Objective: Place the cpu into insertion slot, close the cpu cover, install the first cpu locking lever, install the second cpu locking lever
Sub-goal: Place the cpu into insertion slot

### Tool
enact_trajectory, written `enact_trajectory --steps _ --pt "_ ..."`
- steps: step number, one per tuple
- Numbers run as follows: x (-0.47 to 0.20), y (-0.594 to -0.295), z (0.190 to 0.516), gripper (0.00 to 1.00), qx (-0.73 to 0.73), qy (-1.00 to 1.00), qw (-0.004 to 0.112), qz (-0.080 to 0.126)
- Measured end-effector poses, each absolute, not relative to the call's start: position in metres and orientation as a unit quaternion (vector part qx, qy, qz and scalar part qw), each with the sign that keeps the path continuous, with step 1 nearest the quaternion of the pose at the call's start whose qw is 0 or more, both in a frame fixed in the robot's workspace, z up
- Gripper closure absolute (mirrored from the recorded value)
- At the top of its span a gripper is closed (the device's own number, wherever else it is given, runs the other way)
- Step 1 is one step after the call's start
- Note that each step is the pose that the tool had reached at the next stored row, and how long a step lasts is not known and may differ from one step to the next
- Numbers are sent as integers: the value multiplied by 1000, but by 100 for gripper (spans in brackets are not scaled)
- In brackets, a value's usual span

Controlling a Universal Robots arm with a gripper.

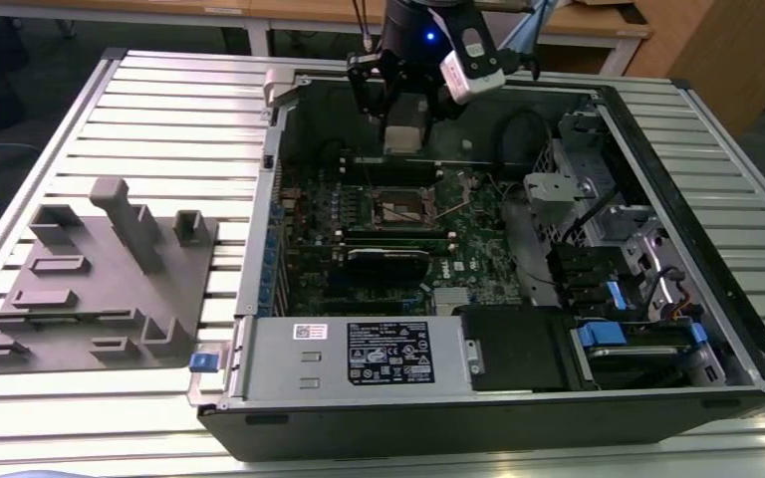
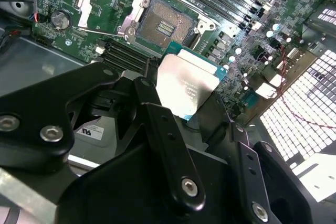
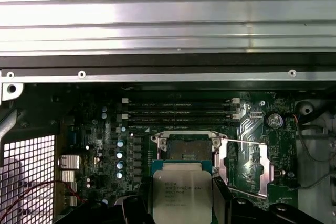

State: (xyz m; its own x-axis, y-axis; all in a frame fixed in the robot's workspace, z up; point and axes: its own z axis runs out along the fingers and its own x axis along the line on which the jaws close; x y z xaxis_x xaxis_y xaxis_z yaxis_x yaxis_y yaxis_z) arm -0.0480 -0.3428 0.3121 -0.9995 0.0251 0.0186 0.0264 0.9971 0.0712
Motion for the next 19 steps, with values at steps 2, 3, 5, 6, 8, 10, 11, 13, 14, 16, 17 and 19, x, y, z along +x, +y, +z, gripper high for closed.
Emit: enact_trajectory --steps 2,3,5,6,8,10,11,13,14,16,17,19 --pt "-48 -343 312 46 -13 -999 9 -36" --pt "-48 -343 312 46 -13 -999 9 -36" --pt "-48 -343 311 46 -13 -999 9 -36" --pt "-48 -343 311 46 -13 -999 9 -36" --pt "-48 -343 311 46 -16 -999 9 -36" --pt "-48 -343 311 46 -28 -999 8 -36" --pt "-48 -343 311 46 -36 -999 8 -36" --pt "-48 -343 310 46 -54 -998 7 -36" --pt "-48 -343 309 46 -63 -997 7 -36" --pt "-48 -343 309 46 -81 -996 6 -36" --pt "-48 -343 308 46 -91 -995 6 -36" --pt "-48 -343 307 46 -109 -993 5 -36"
